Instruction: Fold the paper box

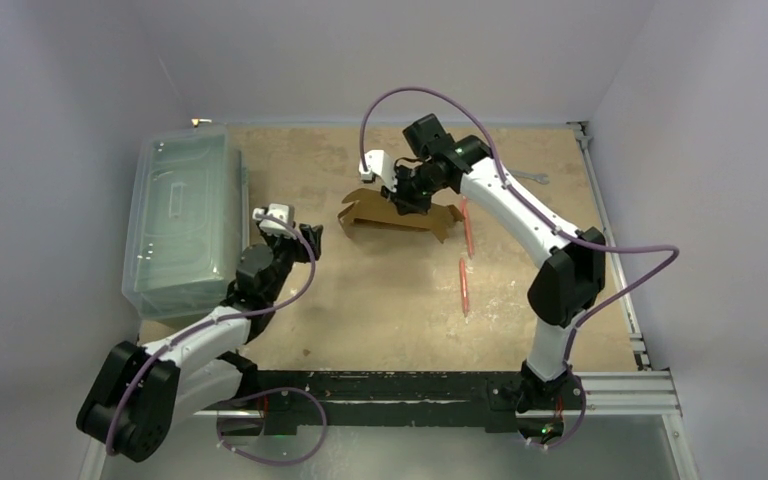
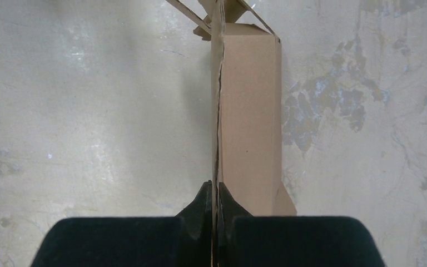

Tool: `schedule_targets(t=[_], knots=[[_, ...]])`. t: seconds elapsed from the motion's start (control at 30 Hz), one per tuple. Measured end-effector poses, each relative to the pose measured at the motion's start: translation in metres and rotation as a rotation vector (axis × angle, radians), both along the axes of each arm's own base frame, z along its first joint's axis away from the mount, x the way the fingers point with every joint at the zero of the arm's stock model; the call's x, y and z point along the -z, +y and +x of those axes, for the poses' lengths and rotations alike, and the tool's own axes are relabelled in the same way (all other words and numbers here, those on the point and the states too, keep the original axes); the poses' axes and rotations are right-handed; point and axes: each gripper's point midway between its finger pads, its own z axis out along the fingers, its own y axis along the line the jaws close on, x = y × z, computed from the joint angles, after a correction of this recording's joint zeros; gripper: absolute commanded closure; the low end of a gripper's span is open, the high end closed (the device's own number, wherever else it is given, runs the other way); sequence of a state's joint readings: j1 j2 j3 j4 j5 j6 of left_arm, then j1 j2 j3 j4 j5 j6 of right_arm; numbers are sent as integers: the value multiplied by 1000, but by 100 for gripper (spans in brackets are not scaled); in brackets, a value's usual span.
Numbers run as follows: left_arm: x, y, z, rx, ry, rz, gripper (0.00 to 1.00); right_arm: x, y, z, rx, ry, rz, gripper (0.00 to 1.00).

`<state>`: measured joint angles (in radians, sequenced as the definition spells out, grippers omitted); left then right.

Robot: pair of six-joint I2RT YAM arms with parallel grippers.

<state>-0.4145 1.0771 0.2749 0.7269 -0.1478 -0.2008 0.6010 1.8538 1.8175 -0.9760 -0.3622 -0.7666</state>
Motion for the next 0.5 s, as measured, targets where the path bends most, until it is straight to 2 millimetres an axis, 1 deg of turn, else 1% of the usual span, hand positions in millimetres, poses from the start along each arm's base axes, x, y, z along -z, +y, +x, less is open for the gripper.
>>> schedule_targets(t=[0.1, 0.17, 0.23, 0.27, 0.33, 0.4, 0.5], knots=[[-5, 4, -4, -22, -5, -28, 32, -19, -3, -4, 1, -34, 22, 100], [-5, 4, -7, -23, 1, -53, 24, -35, -6, -8, 1, -65, 43, 100], [-1, 4, -10, -21, 14, -76, 13, -51, -9, -13, 1, -97, 65, 100], [2, 3, -12, -19, 24, -92, 11, -58, -11, -16, 1, -111, 75, 100], [4, 2, -14, -15, 42, -123, 10, -67, -15, -21, 1, -129, 87, 100], [2, -1, -18, -2, 51, -148, 10, -72, -19, -26, 2, -137, 90, 100], [-10, -4, -25, 24, 44, -181, 10, -73, -25, -34, 5, -132, 82, 100]])
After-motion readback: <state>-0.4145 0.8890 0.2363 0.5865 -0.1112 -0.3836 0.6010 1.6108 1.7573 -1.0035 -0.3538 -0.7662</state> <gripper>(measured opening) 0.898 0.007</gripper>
